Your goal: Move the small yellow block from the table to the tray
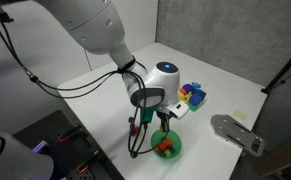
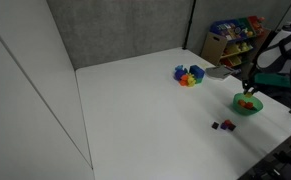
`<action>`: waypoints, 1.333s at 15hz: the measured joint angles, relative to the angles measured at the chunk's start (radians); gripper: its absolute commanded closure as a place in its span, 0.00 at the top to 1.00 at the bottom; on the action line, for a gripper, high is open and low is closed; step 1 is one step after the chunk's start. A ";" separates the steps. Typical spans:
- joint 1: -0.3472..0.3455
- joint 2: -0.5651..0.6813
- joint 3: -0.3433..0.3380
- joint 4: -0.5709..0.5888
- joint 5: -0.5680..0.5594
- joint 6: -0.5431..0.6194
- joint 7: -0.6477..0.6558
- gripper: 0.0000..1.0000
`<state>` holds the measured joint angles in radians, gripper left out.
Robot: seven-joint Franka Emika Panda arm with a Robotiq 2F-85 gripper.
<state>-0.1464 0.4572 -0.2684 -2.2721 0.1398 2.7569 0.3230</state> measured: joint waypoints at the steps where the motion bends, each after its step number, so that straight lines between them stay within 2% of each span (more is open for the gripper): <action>1: -0.018 -0.015 -0.010 -0.007 0.000 -0.014 -0.002 0.68; 3: -0.051 -0.047 -0.016 -0.026 0.000 -0.038 -0.018 0.86; 5: -0.064 -0.085 -0.016 -0.056 0.000 -0.063 -0.044 0.99; 9: -0.052 -0.202 -0.013 -0.138 -0.035 -0.149 -0.102 1.00; 14: 0.002 -0.387 -0.001 -0.223 -0.218 -0.278 -0.082 1.00; 17: 0.030 -0.507 0.053 -0.253 -0.327 -0.384 -0.044 1.00; 20: 0.051 -0.633 0.130 -0.260 -0.324 -0.509 -0.050 1.00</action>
<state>-0.0955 -0.1755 -0.1385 -2.5322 -0.1847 2.2478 0.2730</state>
